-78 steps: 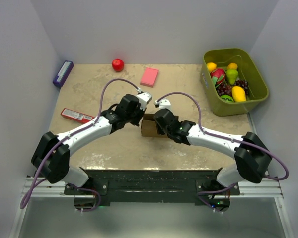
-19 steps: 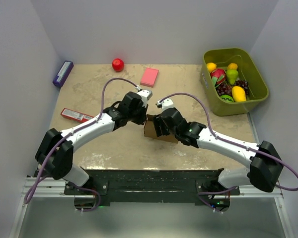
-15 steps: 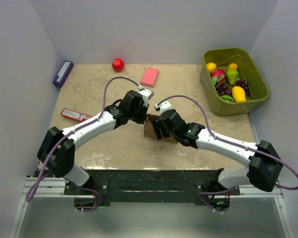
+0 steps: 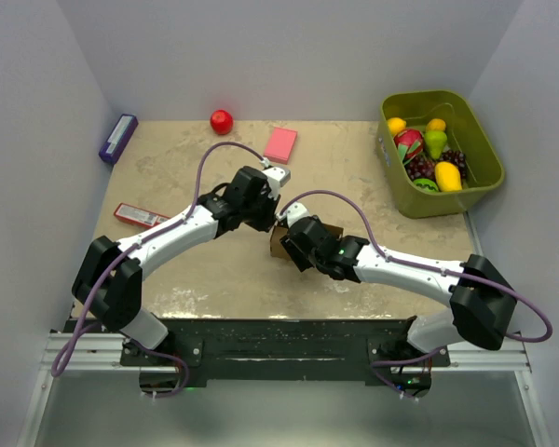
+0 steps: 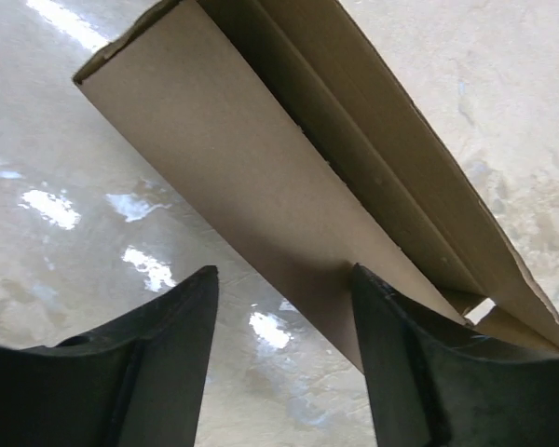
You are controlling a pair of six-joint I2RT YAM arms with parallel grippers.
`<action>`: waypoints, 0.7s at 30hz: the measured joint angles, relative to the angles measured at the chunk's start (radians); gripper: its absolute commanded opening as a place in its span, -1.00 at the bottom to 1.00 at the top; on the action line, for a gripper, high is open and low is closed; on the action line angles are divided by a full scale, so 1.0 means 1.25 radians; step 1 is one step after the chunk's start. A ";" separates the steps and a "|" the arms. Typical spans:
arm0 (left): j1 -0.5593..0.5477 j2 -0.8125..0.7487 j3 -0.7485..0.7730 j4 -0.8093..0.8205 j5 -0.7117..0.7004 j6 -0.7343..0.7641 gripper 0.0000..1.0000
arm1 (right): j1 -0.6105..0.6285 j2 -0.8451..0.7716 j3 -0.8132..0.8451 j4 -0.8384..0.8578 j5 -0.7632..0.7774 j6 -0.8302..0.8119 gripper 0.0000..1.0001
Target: Fold the paper box
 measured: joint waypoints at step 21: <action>0.016 -0.022 -0.069 0.102 0.063 -0.105 -1.00 | 0.028 0.032 0.002 0.000 0.108 -0.013 -0.11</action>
